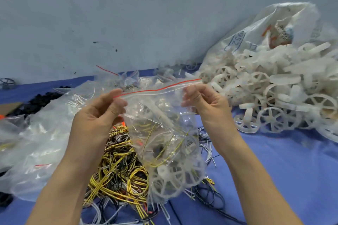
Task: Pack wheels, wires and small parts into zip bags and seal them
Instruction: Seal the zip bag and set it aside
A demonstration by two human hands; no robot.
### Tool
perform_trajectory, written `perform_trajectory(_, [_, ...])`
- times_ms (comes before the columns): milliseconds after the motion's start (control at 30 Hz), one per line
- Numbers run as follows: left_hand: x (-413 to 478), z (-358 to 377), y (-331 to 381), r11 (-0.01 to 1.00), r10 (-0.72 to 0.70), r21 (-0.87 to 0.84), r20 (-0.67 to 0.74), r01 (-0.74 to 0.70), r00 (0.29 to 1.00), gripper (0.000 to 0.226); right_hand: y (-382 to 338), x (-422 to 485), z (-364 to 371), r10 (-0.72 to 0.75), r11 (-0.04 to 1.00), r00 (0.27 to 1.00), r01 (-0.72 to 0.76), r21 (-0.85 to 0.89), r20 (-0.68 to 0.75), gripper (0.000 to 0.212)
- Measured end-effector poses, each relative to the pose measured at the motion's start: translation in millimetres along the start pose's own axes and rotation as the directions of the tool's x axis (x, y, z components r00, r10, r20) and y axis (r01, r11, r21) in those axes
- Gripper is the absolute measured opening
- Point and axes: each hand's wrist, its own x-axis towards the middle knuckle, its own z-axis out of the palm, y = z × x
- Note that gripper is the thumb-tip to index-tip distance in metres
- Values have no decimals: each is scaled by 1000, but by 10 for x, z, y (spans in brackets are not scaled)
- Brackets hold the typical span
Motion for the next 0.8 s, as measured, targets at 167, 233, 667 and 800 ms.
perform_trajectory(167, [-18, -39, -42, 999, -52, 12, -29, 52, 998, 25, -31, -18, 18, 28, 999, 994, -24, 31, -110, 11])
perform_trajectory(233, [-29, -29, -33, 997, -49, 55, -10, 50, 999, 23, -30, -29, -1, 40, 999, 989, -35, 40, -141, 12])
perform_trajectory(667, [-92, -6, 141, 987, 37, 159, -17, -34, 999, 20, -42, -50, 42, 78, 985, 975, -43, 168, -207, 22])
perform_trajectory(800, [-98, -20, 216, 990, 42, 133, -2, -42, 999, 22, -74, -49, 76, 62, 981, 978, -23, 193, -199, 22])
